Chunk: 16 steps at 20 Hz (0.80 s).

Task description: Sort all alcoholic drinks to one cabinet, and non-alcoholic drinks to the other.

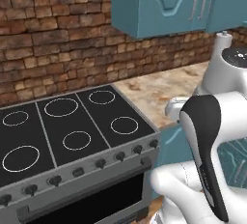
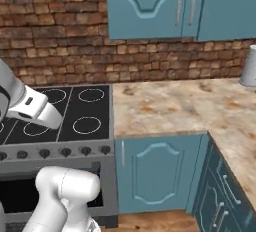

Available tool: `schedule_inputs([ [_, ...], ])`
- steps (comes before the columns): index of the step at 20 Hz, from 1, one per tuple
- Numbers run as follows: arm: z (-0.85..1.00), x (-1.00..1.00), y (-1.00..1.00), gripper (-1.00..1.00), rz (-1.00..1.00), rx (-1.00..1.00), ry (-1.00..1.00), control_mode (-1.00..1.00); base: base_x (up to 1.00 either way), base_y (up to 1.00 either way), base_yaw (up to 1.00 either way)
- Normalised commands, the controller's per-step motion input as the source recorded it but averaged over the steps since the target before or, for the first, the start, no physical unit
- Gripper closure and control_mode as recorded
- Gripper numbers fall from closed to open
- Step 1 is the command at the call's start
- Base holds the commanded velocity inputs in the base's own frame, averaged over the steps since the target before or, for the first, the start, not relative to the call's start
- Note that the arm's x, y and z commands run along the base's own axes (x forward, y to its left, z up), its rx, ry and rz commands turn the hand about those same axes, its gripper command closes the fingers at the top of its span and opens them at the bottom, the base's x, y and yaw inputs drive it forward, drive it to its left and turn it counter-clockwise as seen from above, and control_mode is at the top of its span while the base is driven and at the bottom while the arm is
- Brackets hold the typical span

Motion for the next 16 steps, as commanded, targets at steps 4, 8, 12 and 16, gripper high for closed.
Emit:
schedule_inputs([
  [4,0.00,0.00,0.00,-1.00,0.00,0.00,0.00,1.00,-0.20,0.94,0.46],
  [8,0.00,0.00,0.00,-1.00,0.00,0.00,0.00,1.00,0.00,0.89,0.41],
  [12,0.00,0.00,0.00,-1.00,0.00,0.00,0.00,1.00,0.05,0.78,0.35],
  [16,0.00,0.00,0.00,-1.00,0.00,0.00,0.00,1.00,0.19,0.70,0.12],
])
